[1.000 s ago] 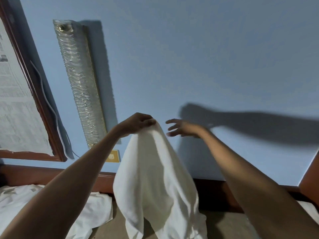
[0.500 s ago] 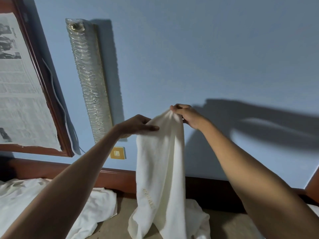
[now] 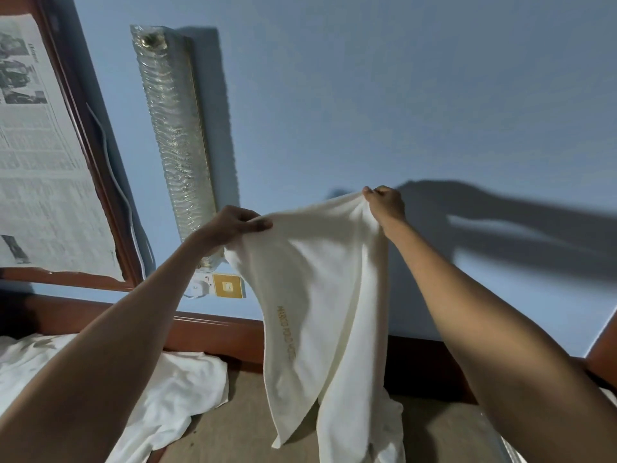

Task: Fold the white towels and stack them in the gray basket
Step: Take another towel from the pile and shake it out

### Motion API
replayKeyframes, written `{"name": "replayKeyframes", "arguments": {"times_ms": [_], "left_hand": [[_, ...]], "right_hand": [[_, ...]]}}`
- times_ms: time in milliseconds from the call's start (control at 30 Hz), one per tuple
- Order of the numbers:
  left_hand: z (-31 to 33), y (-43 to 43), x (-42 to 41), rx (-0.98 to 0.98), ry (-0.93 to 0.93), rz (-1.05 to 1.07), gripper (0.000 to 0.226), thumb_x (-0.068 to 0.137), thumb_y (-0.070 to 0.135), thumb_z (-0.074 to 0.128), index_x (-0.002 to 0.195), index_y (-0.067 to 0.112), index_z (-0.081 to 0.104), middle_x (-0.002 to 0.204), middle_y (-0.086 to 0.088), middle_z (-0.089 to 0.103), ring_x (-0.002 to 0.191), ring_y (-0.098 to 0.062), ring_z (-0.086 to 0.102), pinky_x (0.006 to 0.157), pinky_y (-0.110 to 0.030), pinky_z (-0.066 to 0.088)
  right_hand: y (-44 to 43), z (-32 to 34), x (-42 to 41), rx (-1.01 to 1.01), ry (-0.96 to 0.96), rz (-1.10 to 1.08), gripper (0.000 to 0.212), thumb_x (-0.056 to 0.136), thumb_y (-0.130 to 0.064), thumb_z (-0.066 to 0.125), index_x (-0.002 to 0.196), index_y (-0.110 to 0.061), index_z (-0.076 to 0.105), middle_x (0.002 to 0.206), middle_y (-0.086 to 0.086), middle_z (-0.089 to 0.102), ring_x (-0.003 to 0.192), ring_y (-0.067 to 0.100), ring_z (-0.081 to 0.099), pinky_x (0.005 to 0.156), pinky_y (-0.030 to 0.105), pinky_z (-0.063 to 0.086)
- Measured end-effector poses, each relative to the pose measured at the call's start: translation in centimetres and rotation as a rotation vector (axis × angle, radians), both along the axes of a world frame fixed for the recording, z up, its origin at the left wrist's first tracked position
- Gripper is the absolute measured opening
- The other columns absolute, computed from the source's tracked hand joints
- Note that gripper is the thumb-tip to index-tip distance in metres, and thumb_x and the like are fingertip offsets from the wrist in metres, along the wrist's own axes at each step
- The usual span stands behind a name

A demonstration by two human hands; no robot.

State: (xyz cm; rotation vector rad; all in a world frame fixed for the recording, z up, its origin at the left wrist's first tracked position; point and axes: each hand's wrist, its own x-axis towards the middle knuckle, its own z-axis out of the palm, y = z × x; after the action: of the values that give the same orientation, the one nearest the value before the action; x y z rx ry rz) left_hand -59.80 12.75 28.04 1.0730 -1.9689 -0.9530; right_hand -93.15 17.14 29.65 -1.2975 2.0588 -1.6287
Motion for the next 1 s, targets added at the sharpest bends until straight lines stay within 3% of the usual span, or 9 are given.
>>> {"name": "replayKeyframes", "arguments": {"times_ms": [100,200,300,367,533,633,733,933,1000], "left_hand": [[0.9,0.6,-0.2,0.048,0.076,0.0,0.043,0.08,0.047,0.084,0.096,0.008,0.079,0.078,-0.011,0.063,0.069,-0.022,0.055,0.056,-0.027,0.041],[2.8,1.5,-1.9,0.01,0.095,-0.069,0.027,0.086,0.032,0.082,0.095,0.007,0.078,0.079,-0.01,0.067,0.073,-0.022,0.06,0.055,-0.025,0.049],[4.5,2.3,-3.6,-0.034,-0.003,-0.127,0.021,0.087,0.032,0.081,0.096,0.012,0.08,0.084,-0.006,0.075,0.073,-0.018,0.069,0.06,-0.027,0.055],[5.1,2.5,-3.9,-0.05,-0.084,-0.161,0.021,0.087,0.033,0.082,0.094,0.014,0.08,0.084,-0.005,0.075,0.073,-0.015,0.069,0.061,-0.028,0.054],[4.9,1.6,-2.2,-0.06,-0.173,-0.144,0.027,0.081,0.038,0.086,0.093,0.014,0.082,0.087,-0.014,0.074,0.079,-0.015,0.061,0.074,-0.034,0.046],[4.7,1.1,-1.7,-0.049,-0.182,-0.118,0.026,0.084,0.035,0.082,0.089,0.009,0.08,0.075,-0.007,0.06,0.071,-0.013,0.052,0.067,-0.029,0.041],[5.0,0.8,-1.5,-0.068,-0.148,-0.116,0.017,0.092,0.026,0.076,0.094,0.009,0.078,0.077,-0.005,0.062,0.07,-0.01,0.056,0.066,-0.023,0.05],[6.1,0.5,-2.3,0.032,0.054,-0.166,0.017,0.097,0.011,0.069,0.114,0.014,0.065,0.09,-0.015,0.061,0.069,-0.018,0.058,0.067,-0.028,0.057],[6.9,0.7,-2.7,0.077,0.111,-0.252,0.014,0.098,0.006,0.066,0.111,0.012,0.067,0.094,-0.016,0.059,0.072,-0.019,0.059,0.071,-0.028,0.058]], "right_hand": [[0.1,-0.1,1.3,0.096,0.111,0.196,0.01,0.09,-0.025,0.071,0.095,-0.017,0.069,0.099,0.007,0.07,0.097,0.022,0.063,0.079,0.026,0.044],[0.6,0.0,3.7,0.321,0.179,0.597,0.06,0.082,-0.028,0.085,0.135,-0.021,0.058,0.126,0.005,0.066,0.115,0.017,0.063,0.095,0.029,0.047],[1.5,-0.3,6.2,0.489,0.121,0.908,0.043,0.09,-0.036,0.077,0.13,-0.024,0.066,0.127,-0.004,0.07,0.123,0.011,0.062,0.102,0.03,0.048],[1.9,-0.5,6.6,0.466,0.016,1.018,0.035,0.096,-0.039,0.068,0.126,-0.021,0.068,0.125,-0.005,0.071,0.118,0.01,0.065,0.101,0.03,0.052],[2.1,-0.4,4.5,0.302,-0.139,0.965,0.026,0.1,-0.042,0.062,0.09,-0.018,0.06,0.085,-0.004,0.062,0.081,0.011,0.062,0.078,0.026,0.051],[1.9,0.2,3.7,0.262,-0.103,0.86,0.029,0.098,-0.045,0.063,0.089,-0.017,0.062,0.083,-0.001,0.06,0.077,0.012,0.058,0.071,0.023,0.05],[2.0,0.8,3.4,0.217,-0.129,0.777,0.03,0.095,-0.045,0.068,0.08,-0.019,0.064,0.078,-0.004,0.066,0.072,0.012,0.061,0.066,0.023,0.048],[2.3,2.4,2.7,0.134,-0.172,0.719,0.045,0.095,-0.047,0.066,0.108,-0.004,0.071,0.105,0.007,0.077,0.092,0.02,0.074,0.082,0.032,0.053],[1.9,2.6,2.2,0.11,-0.12,0.636,0.044,0.092,-0.05,0.067,0.096,-0.007,0.072,0.094,0.002,0.076,0.085,0.018,0.072,0.081,0.033,0.052]]}}
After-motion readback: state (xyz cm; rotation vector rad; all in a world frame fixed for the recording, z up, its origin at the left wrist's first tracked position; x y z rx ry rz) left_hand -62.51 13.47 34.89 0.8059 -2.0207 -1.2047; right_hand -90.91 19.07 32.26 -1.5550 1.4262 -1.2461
